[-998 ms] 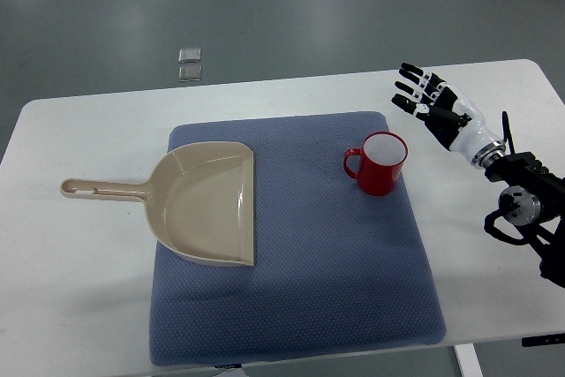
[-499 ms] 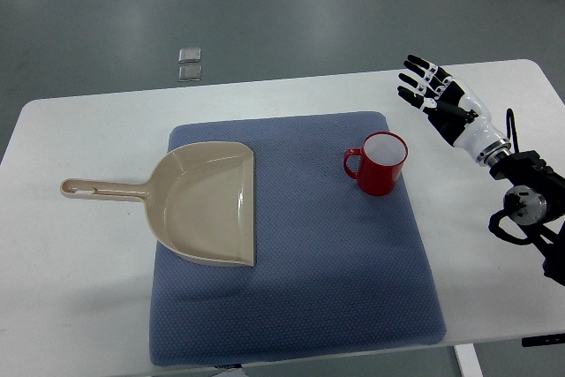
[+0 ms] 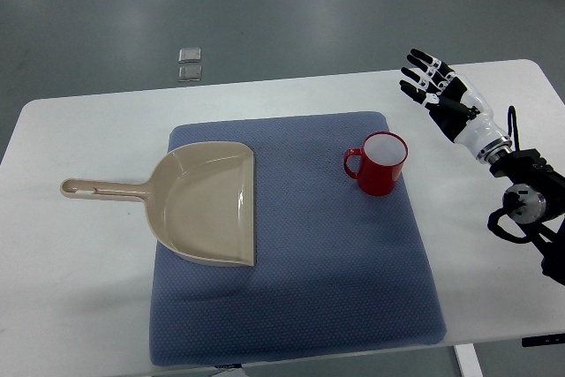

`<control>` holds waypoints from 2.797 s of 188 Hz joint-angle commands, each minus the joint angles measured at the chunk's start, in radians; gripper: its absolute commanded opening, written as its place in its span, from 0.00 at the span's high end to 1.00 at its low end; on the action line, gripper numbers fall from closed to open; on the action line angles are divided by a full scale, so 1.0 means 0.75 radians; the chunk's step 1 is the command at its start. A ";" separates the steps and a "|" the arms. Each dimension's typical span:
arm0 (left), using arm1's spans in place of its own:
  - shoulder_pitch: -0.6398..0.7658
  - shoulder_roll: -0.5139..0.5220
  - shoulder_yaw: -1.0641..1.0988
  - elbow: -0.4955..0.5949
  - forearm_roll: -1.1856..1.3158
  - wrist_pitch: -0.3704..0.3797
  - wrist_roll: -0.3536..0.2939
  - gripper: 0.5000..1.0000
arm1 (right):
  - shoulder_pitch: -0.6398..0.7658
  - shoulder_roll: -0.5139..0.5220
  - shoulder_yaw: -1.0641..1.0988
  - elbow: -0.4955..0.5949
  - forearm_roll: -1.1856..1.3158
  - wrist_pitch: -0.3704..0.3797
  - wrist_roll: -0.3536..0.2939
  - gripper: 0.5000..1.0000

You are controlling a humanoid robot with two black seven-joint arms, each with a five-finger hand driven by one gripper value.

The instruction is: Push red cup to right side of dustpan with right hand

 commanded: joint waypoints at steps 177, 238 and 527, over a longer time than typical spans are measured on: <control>0.000 0.000 0.000 0.000 0.000 0.000 0.001 0.00 | -0.051 -0.037 0.020 -0.021 -0.027 0.182 -0.106 0.15; 0.000 0.000 0.000 0.000 0.000 0.000 -0.001 0.00 | -0.114 -0.057 0.024 -0.025 -0.229 0.170 0.017 0.15; 0.000 0.000 0.000 0.000 0.000 0.000 -0.001 0.00 | -0.165 -0.002 0.018 -0.027 -0.552 0.168 0.195 0.15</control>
